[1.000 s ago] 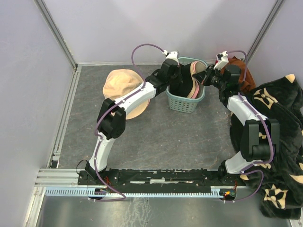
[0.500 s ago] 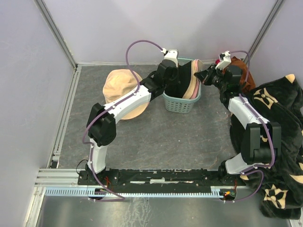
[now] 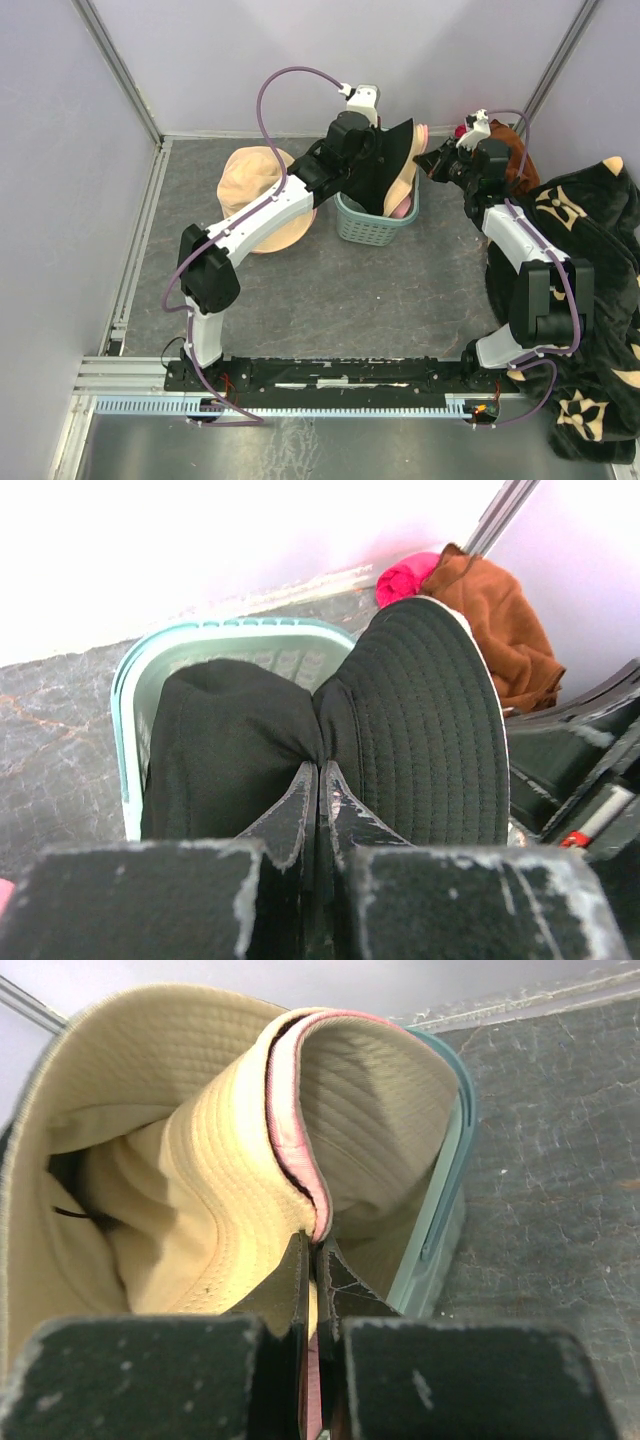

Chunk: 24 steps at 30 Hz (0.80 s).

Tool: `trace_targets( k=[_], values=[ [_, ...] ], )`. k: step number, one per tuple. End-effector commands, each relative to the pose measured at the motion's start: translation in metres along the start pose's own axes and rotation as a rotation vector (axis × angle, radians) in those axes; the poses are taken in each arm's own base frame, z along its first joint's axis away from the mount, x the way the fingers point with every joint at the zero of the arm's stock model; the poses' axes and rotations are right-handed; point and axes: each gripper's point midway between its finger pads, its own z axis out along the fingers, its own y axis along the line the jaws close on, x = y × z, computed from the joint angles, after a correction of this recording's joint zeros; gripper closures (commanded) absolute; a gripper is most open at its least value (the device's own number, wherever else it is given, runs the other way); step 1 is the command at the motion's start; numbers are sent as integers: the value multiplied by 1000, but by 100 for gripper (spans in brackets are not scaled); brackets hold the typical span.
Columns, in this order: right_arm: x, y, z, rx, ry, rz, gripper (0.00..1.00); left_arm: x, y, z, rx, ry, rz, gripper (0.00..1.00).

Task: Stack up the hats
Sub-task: Pick up the hat from the bin.

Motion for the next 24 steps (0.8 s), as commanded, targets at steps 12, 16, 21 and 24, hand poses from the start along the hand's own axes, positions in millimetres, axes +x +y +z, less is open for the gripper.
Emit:
trace_targets(
  k=[12, 16, 21, 24],
  values=[
    [-10, -3, -5, 67, -23, 14, 99, -132, -25, -52, 60, -312, -33, 97],
    [-27, 4, -16, 85, -49, -30, 99, -131, -25, -51, 57, -310, -29, 97],
    [-31, 16, -21, 60, -50, -22, 99, -121, -15, -49, 14, -284, -16, 97],
    [-19, 23, -18, 49, -19, -21, 99, -109, -7, -50, -8, -274, -13, 97]
  ],
)
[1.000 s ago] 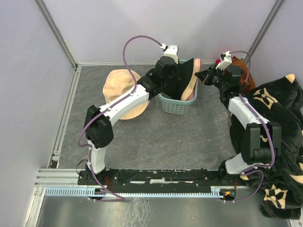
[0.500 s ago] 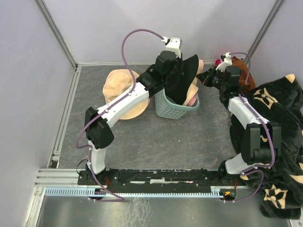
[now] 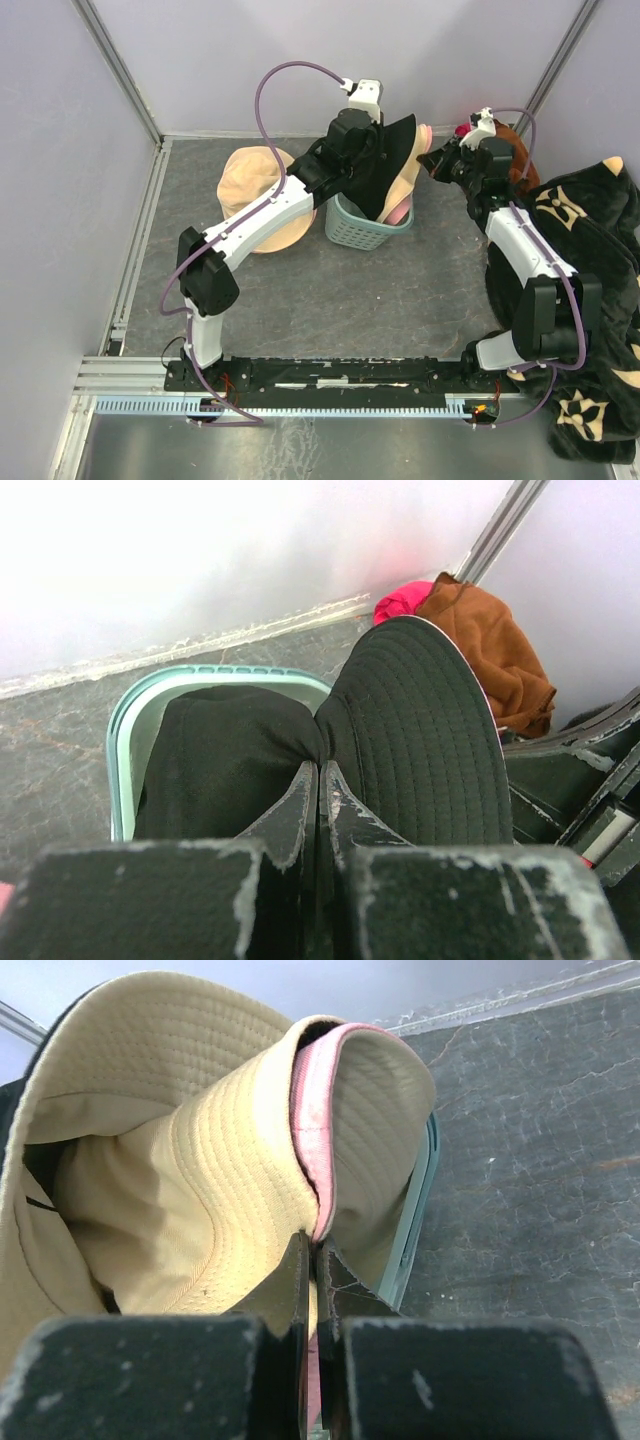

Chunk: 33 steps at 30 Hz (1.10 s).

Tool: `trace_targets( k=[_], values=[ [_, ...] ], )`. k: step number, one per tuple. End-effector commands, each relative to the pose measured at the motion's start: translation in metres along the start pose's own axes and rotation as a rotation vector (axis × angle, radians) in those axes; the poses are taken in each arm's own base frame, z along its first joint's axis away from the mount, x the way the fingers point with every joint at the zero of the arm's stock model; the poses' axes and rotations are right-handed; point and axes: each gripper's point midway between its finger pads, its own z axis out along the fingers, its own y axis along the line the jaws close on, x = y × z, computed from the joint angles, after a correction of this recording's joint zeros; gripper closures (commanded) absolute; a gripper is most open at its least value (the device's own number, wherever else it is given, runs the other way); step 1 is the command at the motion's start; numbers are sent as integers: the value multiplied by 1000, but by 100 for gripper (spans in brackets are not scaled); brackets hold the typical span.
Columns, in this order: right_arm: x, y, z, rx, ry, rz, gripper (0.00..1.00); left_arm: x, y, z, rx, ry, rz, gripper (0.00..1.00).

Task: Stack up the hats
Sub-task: Pick up the hat from the bin.

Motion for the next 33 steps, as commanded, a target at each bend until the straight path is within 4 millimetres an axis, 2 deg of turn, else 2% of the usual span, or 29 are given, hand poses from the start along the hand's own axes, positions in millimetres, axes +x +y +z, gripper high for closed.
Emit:
trace_targets(
  k=[1, 3, 7, 10, 18, 24, 33],
  values=[
    [-3, 19, -1, -20, 7, -36, 99, -80, 6, -38, -13, -212, -31, 97],
    [6, 20, 0, -11, 24, -35, 89, -75, 8, -37, -16, -202, -28, 97],
    [20, 19, -7, 15, 40, -31, 62, -68, 10, -36, -18, -187, -25, 97],
    [26, 17, -14, 27, 41, -16, 53, -62, 9, -35, -13, -176, -25, 97],
    [47, 12, -21, 78, 78, -1, 48, -59, 6, -35, 6, -169, -34, 97],
    [70, 8, -16, 113, 129, -11, 48, -55, 5, -34, 12, -160, -34, 97],
    [89, 0, -4, 161, 178, -9, 49, -48, 3, -33, 34, -151, -26, 97]
  ],
)
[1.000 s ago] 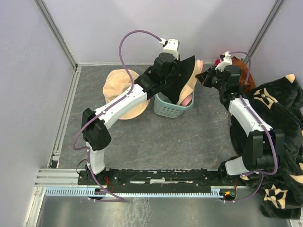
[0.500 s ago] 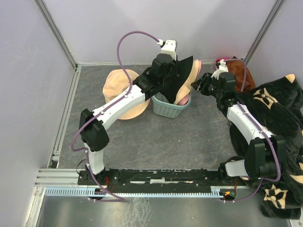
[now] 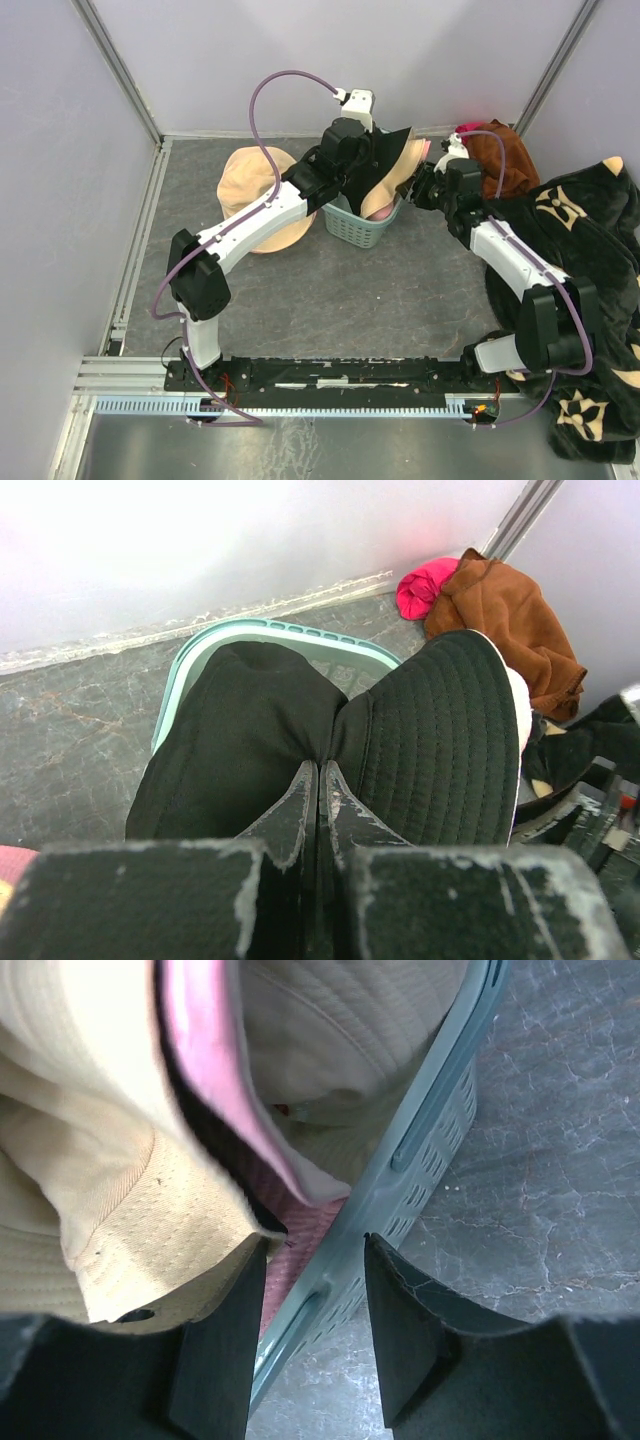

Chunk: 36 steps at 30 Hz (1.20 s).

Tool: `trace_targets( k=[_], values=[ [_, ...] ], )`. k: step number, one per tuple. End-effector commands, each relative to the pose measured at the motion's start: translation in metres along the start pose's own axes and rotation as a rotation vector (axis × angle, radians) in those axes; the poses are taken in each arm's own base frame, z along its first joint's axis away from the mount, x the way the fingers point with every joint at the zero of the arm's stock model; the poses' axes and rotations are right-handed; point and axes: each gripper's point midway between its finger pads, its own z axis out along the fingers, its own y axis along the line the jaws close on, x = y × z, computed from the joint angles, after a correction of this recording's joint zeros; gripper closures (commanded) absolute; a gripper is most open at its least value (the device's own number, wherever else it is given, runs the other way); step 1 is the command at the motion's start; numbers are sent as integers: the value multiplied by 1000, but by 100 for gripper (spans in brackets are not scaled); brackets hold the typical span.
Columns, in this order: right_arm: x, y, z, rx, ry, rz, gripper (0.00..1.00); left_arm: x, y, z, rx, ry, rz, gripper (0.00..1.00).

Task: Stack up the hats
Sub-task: Pick up the hat from the bin.

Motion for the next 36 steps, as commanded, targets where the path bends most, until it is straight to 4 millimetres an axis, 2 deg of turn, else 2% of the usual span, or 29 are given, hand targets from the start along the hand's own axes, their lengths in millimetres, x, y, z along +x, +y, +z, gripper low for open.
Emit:
trace_targets(
  k=[1, 5, 8, 10, 14, 15, 18, 22, 29, 32, 36],
  values=[
    [11, -6, 11, 41, 32, -7, 49, -66, -13, -24, 72, -174, -37, 97],
    [22, -13, 19, 72, 54, 6, 50, -62, -16, -23, 93, -167, -31, 97],
    [29, -18, 24, 97, 71, 27, 55, -60, -19, -22, 113, -164, -25, 97],
    [31, -22, 26, 119, 82, 39, 66, -60, -20, -22, 117, -163, -22, 97],
    [26, -27, 25, 170, 89, 45, 97, -62, -21, -23, 120, -172, -23, 97],
    [25, -29, 23, 185, 90, 45, 99, -65, -22, -23, 124, -176, -23, 97],
    [16, -32, 15, 225, 63, 42, 99, -71, -27, -22, 140, -181, -29, 97],
    [-6, -31, -3, 265, 3, 21, 99, -80, -33, -24, 162, -190, -46, 97],
    [-46, -36, -41, 374, -97, -69, 99, -78, -44, -23, 217, -174, -72, 97],
    [-55, -40, -52, 418, -108, -104, 99, -79, -52, -24, 256, -169, -87, 97],
    [-55, -51, -59, 479, -107, -133, 99, -83, -65, -28, 320, -153, -110, 97]
  ],
)
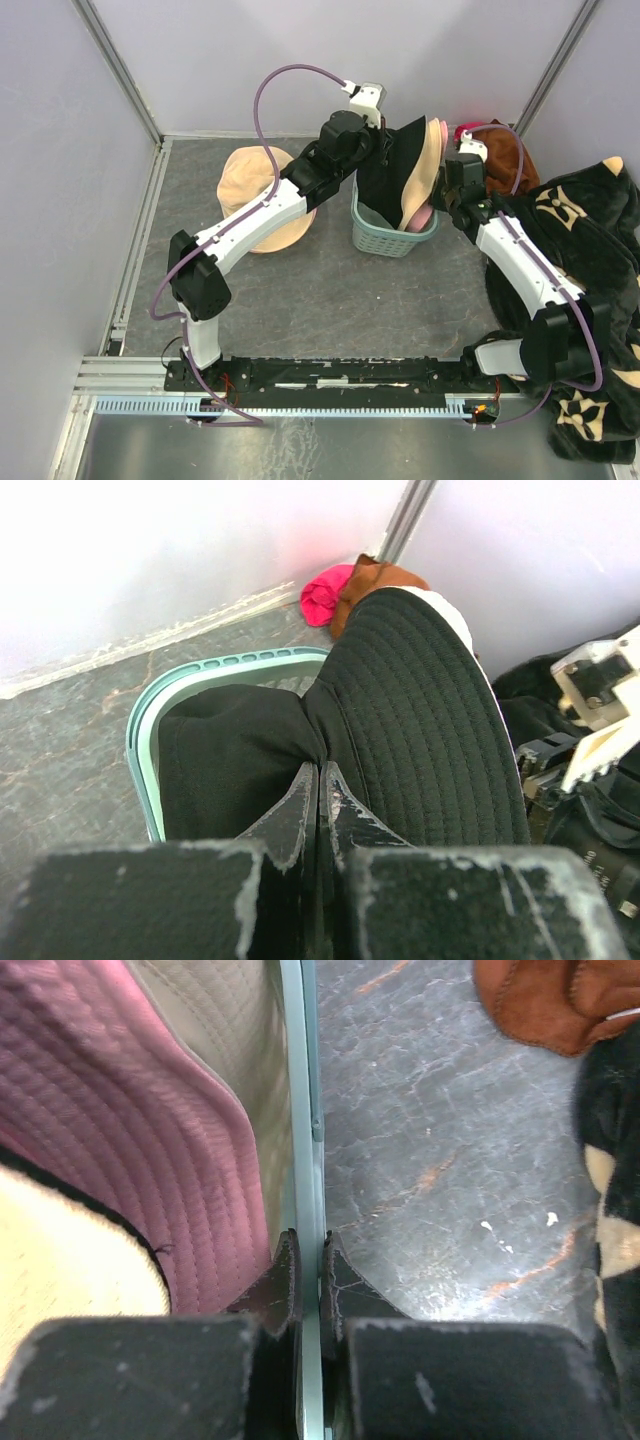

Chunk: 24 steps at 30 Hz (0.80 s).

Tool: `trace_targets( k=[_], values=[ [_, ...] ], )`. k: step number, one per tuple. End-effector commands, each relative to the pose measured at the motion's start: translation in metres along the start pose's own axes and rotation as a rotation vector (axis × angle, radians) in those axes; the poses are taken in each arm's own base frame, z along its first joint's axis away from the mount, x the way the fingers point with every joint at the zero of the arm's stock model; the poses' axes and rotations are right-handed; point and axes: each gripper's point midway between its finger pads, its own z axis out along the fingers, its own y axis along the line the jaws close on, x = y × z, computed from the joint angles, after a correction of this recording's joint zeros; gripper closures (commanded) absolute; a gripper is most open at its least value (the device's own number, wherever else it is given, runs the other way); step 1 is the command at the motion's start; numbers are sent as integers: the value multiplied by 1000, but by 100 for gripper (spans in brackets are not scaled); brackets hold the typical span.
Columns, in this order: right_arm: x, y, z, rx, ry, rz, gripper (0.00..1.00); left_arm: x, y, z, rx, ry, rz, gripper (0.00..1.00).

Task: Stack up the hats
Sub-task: Pick up the hat from the bin.

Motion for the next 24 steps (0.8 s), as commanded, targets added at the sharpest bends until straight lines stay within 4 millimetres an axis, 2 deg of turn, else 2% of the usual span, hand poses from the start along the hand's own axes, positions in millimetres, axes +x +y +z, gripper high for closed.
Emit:
trace_targets(
  k=[1, 4, 9, 18, 24],
  values=[
    [-37, -10, -17, 64, -109, -21, 99, -67, -36, -15, 144, -146, -80, 97],
    [-37, -21, -18, 120, -115, -46, 99, -67, -46, -18, 188, -132, -92, 97],
    [-43, -36, -22, 200, -136, -80, 99, -70, -51, -21, 215, -129, -102, 97],
    [-37, -46, -20, 243, -134, -86, 99, -64, -52, -17, 220, -110, -108, 97],
    [-33, -61, -16, 257, -120, -45, 99, -61, -52, -15, 219, -106, -104, 97]
  ],
)
